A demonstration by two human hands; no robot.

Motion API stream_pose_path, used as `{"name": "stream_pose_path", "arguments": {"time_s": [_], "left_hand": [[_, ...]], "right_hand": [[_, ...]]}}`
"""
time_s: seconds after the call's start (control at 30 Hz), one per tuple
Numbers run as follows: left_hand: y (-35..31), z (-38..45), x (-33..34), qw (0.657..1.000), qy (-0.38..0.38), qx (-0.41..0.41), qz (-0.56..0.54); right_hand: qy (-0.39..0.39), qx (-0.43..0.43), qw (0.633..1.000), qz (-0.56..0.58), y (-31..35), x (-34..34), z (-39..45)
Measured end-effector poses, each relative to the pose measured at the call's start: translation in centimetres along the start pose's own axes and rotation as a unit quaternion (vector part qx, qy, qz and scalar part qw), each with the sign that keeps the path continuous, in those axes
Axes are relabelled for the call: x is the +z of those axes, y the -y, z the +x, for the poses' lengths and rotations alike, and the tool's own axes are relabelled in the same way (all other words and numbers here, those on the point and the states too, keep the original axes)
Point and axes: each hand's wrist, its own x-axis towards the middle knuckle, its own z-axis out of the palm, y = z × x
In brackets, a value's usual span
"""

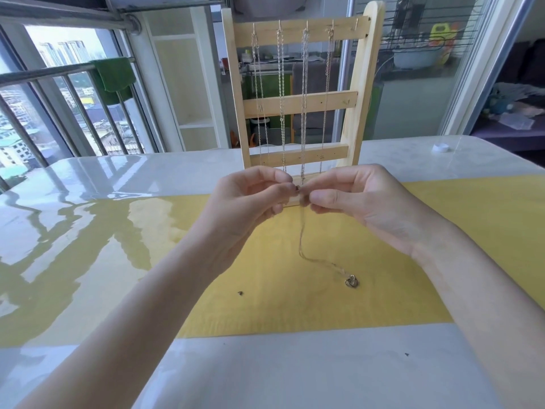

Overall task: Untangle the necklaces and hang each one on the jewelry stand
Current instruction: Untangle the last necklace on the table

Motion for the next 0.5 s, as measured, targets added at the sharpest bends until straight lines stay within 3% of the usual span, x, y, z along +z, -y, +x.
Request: {"name": "stream_pose_path", "arguments": {"time_s": [0.13, 0.5], "left_hand": [[-0.24, -0.15, 0.05, 1.000, 0.018, 0.004, -0.019], [0.33, -0.25, 0.45, 0.977, -0.042, 0.146, 0.150]], "right_hand": [[-0.030, -0.016, 0.999, 0.021, 0.15, 0.32, 0.18], [-0.110, -0.028, 0.993, -0.033, 0.14, 0.97, 0.43]]}}
